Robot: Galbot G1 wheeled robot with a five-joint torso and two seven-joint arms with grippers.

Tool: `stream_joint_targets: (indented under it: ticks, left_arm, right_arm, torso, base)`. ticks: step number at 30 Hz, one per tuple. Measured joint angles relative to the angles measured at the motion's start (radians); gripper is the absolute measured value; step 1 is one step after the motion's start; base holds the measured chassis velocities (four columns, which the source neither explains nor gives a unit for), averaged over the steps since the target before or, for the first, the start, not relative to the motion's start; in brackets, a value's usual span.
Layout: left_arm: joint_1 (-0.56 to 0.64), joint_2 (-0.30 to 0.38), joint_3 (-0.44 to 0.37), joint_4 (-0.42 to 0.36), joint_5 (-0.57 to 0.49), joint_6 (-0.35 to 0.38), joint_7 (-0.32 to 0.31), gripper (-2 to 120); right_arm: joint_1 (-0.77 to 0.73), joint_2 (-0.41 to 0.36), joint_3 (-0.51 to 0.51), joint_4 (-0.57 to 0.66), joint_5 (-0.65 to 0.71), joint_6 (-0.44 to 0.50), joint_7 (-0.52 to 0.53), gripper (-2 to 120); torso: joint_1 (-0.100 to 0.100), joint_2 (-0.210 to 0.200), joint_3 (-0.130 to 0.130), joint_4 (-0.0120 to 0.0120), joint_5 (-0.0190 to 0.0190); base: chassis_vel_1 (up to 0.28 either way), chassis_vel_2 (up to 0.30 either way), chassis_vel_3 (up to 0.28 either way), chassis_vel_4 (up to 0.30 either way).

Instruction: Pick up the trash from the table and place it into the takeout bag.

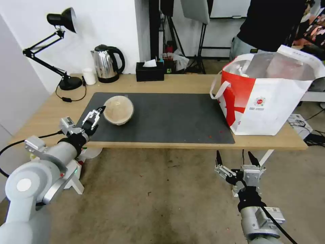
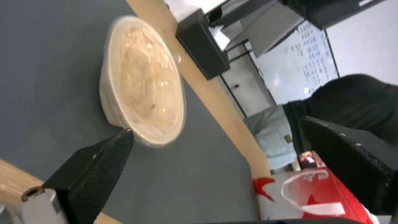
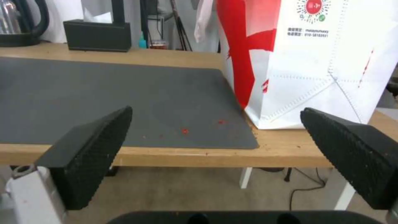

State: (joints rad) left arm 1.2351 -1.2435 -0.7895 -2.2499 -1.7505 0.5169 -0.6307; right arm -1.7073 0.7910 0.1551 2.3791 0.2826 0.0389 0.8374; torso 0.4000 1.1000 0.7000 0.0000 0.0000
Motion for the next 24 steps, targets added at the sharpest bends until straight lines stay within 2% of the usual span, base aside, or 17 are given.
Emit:
stream_joint_targets:
  ticks: [9, 24]
  left_arm:
    - [-0.034, 0.021, 0.008, 0.043, -0.084, 0.095, -0.044, 100]
    - [-0.079, 0.045, 0.015, 0.123, -0.113, 0.117, -0.053, 100]
  right_arm:
    - [0.0, 0.0, 0.0, 0.0, 0.0, 0.0, 0.0, 100]
    - [0.0, 0.0, 0.0, 0.0, 0.0, 0.0, 0.0, 100]
  torso:
    - [0.0, 0.0, 0.0, 0.0, -0.0001]
    - [0.0, 0.0, 0.0, 0.0, -0.0001]
  base:
    - [0.0, 0.0, 0.0, 0.0]
    - [0.0, 0.0, 0.0, 0.0]
